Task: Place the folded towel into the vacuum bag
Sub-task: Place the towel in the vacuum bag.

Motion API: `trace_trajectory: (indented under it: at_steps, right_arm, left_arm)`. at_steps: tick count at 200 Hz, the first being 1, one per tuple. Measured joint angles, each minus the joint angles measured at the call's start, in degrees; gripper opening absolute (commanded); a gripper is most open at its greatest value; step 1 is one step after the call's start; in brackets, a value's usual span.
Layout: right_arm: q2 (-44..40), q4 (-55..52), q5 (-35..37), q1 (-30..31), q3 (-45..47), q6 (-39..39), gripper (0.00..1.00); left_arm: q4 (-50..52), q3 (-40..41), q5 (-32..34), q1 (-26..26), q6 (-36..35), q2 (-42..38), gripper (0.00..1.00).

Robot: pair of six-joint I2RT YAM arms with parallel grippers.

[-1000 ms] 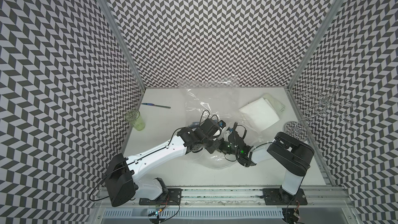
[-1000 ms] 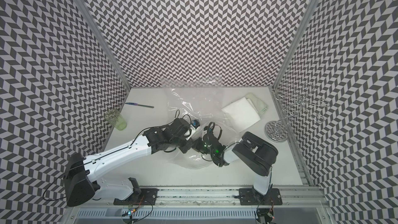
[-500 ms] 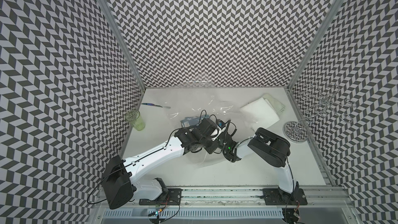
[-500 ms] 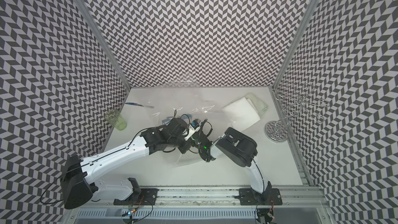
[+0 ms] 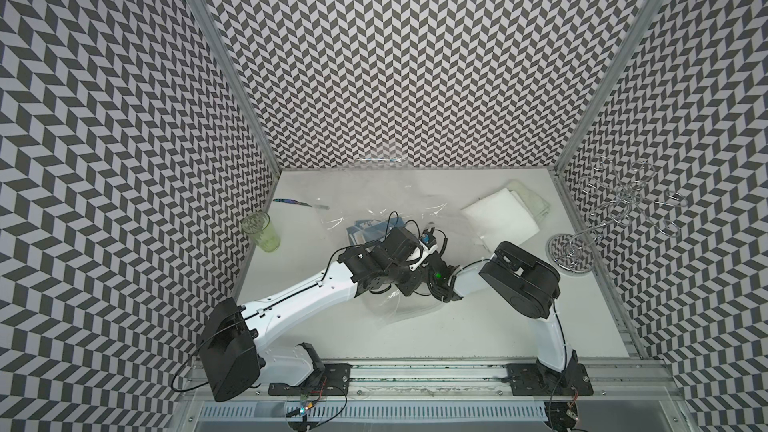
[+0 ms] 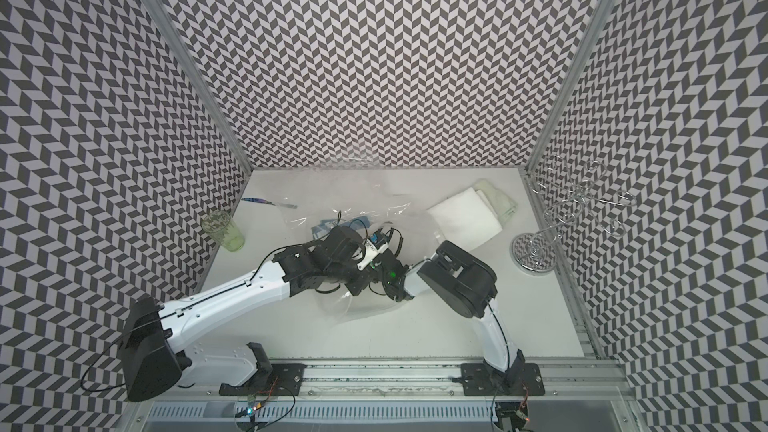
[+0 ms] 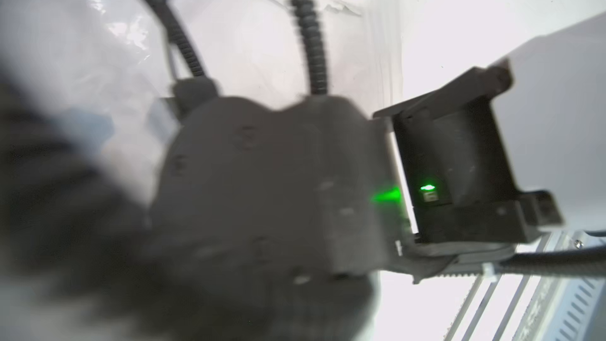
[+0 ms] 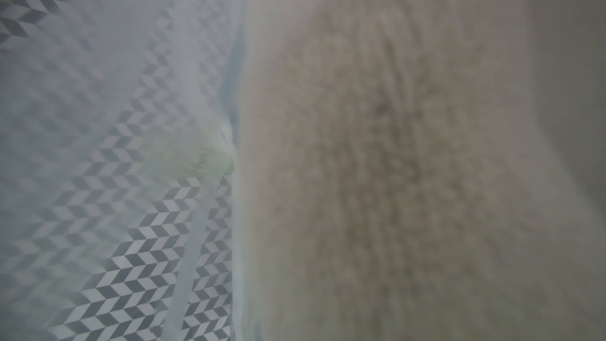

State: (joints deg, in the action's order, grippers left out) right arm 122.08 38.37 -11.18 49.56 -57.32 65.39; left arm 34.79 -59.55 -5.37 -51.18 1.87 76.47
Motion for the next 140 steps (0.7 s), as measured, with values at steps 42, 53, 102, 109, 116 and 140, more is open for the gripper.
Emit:
trace_trajectory:
  at_steps: [42,53,102,109,116,140]
  right_arm:
    - [2.8,-4.2,-4.2,-0.6,-5.6,-6.0,0.09]
    - [2.8,-4.0,-5.2,-1.2,-5.5,-6.4,0.11]
    - [4.9,-1.4,-9.6,-2.2,-7.0,-4.9,0.23]
    - [5.6,-0.7,-10.0,-2.2,-7.7,-4.3,0.26]
    - [6.3,-0.2,-10.3,-2.3,-8.5,-3.8,0.31]
    - [7.4,2.0,-12.3,-2.4,-9.9,-2.5,0.54]
  left_arm:
    - [-0.6,0.5,-0.2,0.2,0.3,1.4,0.0]
    - [-1.1,0.9,-0.6,0.2,0.3,1.5,0.0]
    - [-3.0,1.0,-0.7,0.5,-0.1,3.6,0.0]
    - [-3.0,1.0,-0.3,0.7,-0.2,3.8,0.0]
    - [-3.0,1.0,0.1,1.0,-0.3,3.8,0.0]
    - [-3.1,1.4,0.9,1.4,-0.3,3.8,0.1]
